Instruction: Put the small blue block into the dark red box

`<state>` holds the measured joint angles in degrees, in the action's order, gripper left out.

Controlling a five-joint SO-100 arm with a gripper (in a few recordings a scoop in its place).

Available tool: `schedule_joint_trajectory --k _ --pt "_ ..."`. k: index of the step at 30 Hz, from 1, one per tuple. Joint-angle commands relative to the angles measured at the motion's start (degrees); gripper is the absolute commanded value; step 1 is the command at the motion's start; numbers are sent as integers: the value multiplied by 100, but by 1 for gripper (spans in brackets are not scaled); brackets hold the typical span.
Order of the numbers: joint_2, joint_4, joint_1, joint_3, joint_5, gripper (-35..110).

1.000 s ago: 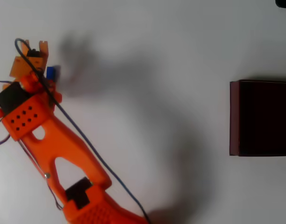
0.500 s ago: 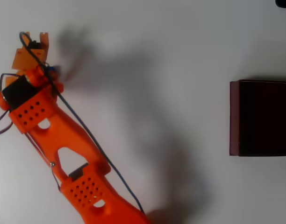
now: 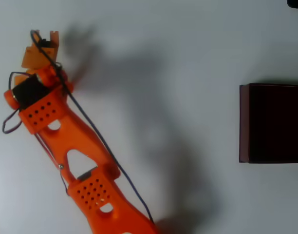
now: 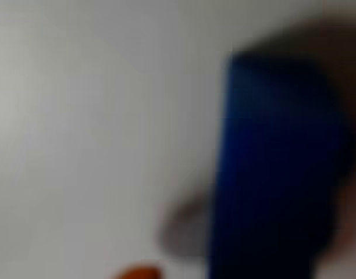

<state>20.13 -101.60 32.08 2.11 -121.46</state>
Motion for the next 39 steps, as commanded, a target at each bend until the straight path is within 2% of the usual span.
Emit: schedule_joint_trajectory --k 1,3,5,12,15,20,25,28,32,36,39 --pt "-18 -132 44 475 -53 23" --pt "-167 -132 18 633 -88 17" --pt "-343 -132 -44 835 35 1" --pt "-360 -167 -202 984 501 1" --pt "404 -229 -501 281 1512 1" --pt "2250 -255 -1450 -958 4351 1" --pt "4720 -255 -2619 -3551 6354 1" --pt "5695 -237 -3454 -4526 7497 1" --pt "6943 404 -4614 -6135 8631 1" --pt "8253 1661 -5801 -8332 9211 1" --pt "8587 2329 -6653 -9237 9615 0"
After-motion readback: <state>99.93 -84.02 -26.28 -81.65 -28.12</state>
